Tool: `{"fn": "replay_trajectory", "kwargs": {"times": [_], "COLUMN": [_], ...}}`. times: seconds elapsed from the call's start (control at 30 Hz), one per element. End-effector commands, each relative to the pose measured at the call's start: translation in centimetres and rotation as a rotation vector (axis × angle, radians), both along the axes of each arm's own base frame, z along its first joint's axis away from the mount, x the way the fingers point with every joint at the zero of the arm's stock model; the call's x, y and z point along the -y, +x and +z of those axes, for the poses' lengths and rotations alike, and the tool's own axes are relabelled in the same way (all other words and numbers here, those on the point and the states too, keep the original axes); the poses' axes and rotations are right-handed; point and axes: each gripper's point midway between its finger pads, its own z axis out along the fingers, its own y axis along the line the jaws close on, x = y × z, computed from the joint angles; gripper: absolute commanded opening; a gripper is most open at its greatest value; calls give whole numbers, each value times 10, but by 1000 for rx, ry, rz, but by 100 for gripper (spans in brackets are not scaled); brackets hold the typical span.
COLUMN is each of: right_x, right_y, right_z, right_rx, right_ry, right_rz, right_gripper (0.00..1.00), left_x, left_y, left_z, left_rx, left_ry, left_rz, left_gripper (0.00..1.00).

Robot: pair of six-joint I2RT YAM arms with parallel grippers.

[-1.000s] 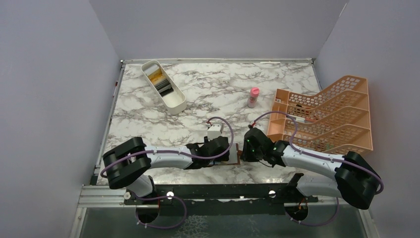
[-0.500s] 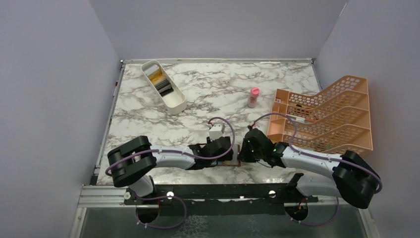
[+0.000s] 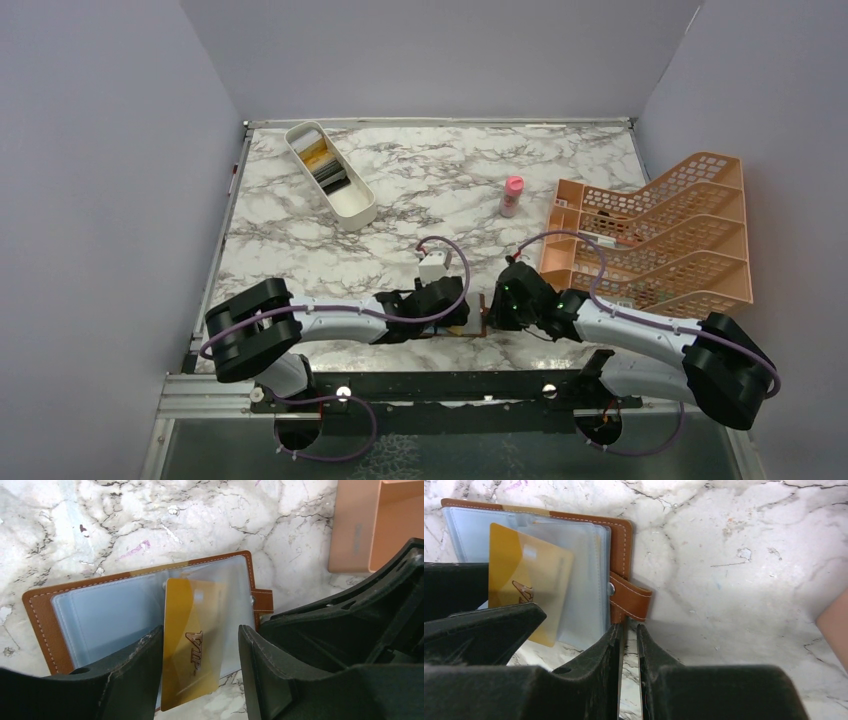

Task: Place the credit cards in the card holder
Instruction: Insert the credit card into the card holder.

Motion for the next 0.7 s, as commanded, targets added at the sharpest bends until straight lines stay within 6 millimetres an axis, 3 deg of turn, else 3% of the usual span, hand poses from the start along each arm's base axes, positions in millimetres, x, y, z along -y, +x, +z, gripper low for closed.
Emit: {"fn": "replay_trajectory", "kwargs": {"times": [0.0, 0.27, 0.67], "right_x": [11, 10, 7], "right_y": [0, -3, -3], "right_z": [-4, -6, -8], "right_rx": [8, -1, -4], "right_ry": [-50, -40, -31], "right_rz": [-17, -12, -2], "right_gripper": [21, 21, 21], "left_x": [-7, -17, -29], "left_y": [-9, -10, 0], "left_z": [-11, -13, -3], "left_rx": [-29, -20, 14], "left_ry": [28, 24, -21], "left_rz": [-3, 21, 87], "left_gripper": [55, 42, 5]}}
